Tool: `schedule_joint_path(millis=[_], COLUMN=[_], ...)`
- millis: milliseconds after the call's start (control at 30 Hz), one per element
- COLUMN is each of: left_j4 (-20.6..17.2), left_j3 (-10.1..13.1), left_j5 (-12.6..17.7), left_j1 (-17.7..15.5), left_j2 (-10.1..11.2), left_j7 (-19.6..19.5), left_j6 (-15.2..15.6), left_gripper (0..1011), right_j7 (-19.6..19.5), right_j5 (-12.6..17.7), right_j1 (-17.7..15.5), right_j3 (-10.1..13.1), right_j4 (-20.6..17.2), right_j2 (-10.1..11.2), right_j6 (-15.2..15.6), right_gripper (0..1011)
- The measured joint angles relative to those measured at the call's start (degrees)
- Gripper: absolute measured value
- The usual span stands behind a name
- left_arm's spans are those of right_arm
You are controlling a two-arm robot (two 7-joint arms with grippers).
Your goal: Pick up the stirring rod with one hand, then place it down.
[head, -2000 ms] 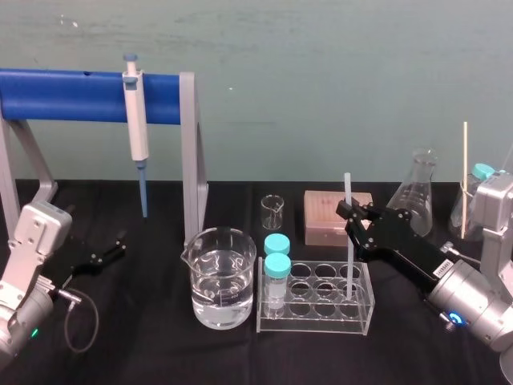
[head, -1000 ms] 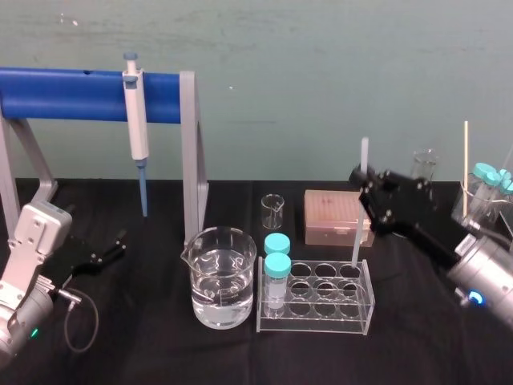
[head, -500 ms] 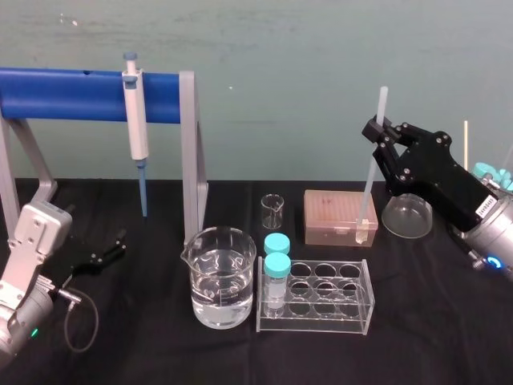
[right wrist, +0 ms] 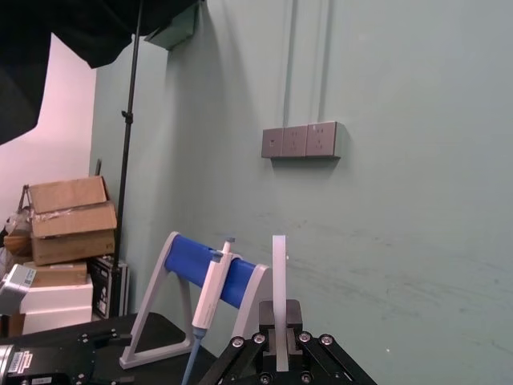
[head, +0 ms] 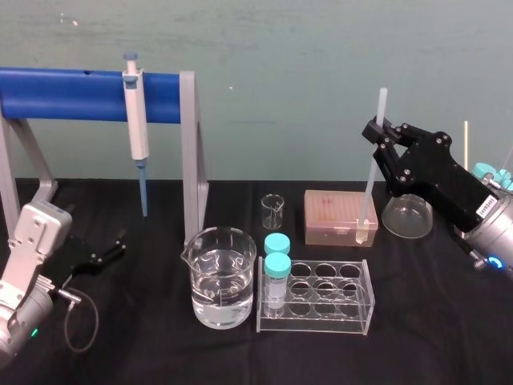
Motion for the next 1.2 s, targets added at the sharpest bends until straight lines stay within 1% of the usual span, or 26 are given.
schedule_joint_path(millis=[567,1200], left_j4=[0.00,0.00], left_j3=[0.00,0.00], left_j5=[0.00,0.00], left_j1=[0.00,0.00], left_j2=[0.00,0.00], left_j7=[0.00,0.00], left_j6=[0.00,0.00], left_gripper=[1000,1000], right_j7=[0.76,0.75], right_j5=[0.56,0.92], right_j1=[0.31,-0.15], right_j3=[-0.34,-0.26], right_j4=[0.61,0.34], right_j2=[0.51,0.92], right_j6=[0.12,0.15], right_gripper=[70,70])
